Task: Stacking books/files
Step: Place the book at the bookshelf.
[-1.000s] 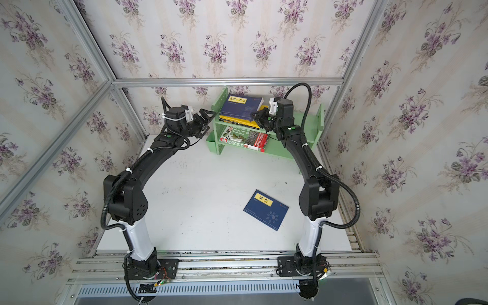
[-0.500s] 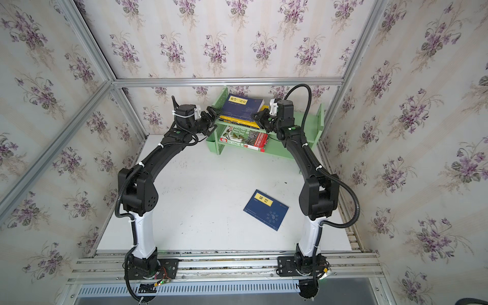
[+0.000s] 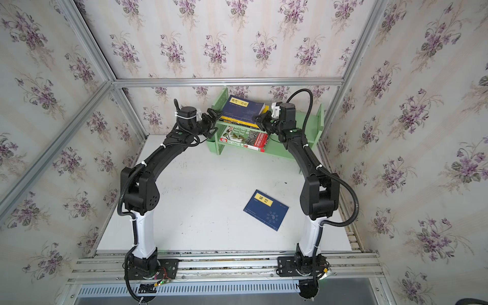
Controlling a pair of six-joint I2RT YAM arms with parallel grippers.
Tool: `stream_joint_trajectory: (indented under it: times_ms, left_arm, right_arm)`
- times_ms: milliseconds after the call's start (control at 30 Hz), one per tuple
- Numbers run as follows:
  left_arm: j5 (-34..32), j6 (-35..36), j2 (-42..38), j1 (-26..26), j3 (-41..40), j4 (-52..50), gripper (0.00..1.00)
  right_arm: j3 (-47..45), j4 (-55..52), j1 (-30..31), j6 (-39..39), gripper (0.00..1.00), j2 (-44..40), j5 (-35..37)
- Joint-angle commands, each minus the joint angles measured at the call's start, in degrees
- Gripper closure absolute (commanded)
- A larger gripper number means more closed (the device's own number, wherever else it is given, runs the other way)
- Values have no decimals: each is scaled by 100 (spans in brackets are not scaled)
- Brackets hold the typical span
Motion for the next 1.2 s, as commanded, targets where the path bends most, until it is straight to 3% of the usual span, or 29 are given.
stream_joint_trajectory:
  times_ms: [0,833,1000,1167]
  left_arm:
    - [-89,-27,30,-2,82,81,1]
    - [-69,-372,337,-61,268,-39,1]
    - [-48,-378,363,-69,261,-86,1]
    - [-46,-380,366,-69,258,-104,1]
  right_arm:
    - [17,110,-8,22,100,53,-128]
    - [359,-377,-61,-184,100,220,-187]
    - [375,-482,-172,-192,81,193,40]
    - [737,-842,-246,-303,70,368,121]
